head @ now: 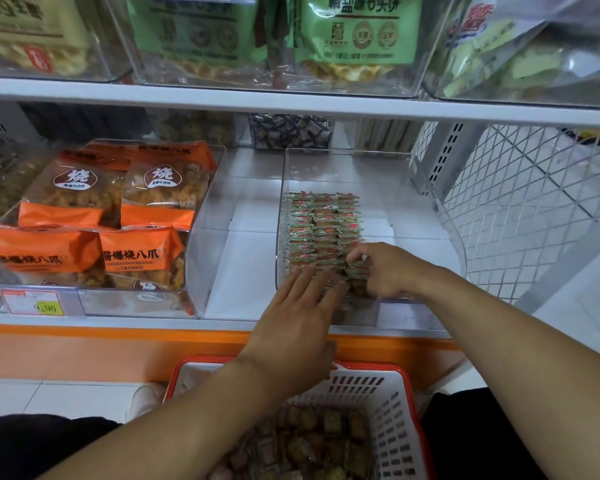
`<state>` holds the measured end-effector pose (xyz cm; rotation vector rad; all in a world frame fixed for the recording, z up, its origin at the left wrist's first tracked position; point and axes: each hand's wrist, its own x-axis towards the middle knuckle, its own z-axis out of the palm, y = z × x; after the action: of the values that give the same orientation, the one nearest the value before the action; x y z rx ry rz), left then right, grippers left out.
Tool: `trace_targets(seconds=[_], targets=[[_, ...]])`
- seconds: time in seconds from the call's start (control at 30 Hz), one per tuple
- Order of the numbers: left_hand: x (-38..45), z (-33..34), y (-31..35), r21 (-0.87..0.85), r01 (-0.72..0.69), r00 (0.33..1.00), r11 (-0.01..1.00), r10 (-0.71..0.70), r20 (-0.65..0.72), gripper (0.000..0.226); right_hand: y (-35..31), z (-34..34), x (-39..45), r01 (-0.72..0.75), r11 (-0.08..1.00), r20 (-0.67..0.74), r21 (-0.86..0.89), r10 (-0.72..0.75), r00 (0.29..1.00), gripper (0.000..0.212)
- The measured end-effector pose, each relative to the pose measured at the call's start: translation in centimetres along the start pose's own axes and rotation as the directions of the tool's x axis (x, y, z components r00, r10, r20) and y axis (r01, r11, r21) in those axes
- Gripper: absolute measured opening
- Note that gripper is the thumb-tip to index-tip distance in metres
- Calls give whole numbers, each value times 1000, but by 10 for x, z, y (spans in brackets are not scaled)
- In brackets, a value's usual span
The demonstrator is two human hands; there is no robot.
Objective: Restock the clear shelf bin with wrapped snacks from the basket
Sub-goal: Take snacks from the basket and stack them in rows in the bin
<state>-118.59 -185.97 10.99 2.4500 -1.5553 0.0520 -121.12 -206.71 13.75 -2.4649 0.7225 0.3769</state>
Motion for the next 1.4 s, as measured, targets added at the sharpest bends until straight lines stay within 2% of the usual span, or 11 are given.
trace_targets(seconds=[0.17,0.3,0.43,0.63,0.8,1.07,1.13,1.2,1.3,1.33,1.4], targets=[[1,1,0,-13,0,1000,1000,0,-13,83,-5,1,-2,-56,993,-17,104,58,998,80],[1,3,0,-11,2,1000,1000,-2,-16,84,-11,2,-3,-83,994,-36,73,86,996,79],[1,5,0,-4,2,1000,1000,-2,-21,84,-13,3,-4,-90,995,-42,50,92,995,102],[1,6,1,-10,-7,1000,1000,7,-19,83,-15,0,1,-66,997,-34,39,67,997,84],[1,2,0,3,-14,1000,1000,14,4,82,-22,10,1,-47,997,-53,-55,44,998,106],[-6,-7,-5,-14,-62,998,998,62,28,97,-21,2,-3,-85,986,0,-140,86,996,113],[-10,-17,-5,-3,-80,996,997,79,-45,93,-22,-7,-16,-112,972,-56,-206,103,993,107],[-15,-28,-1,-22,-119,980,993,114,-161,66,-22,-16,-34,-63,967,-250,-246,0,968,89],[-26,-29,-1,-74,-199,940,977,169,-295,18,-31,-16,-70,124,951,-579,-283,-272,768,33],[-32,-25,-3,-103,-221,949,970,190,-251,14,-33,-11,-83,218,936,-588,-275,-343,733,21],[-49,-6,-7,-139,-170,985,976,174,19,21,-31,12,-101,358,899,-437,-254,-437,786,13]])
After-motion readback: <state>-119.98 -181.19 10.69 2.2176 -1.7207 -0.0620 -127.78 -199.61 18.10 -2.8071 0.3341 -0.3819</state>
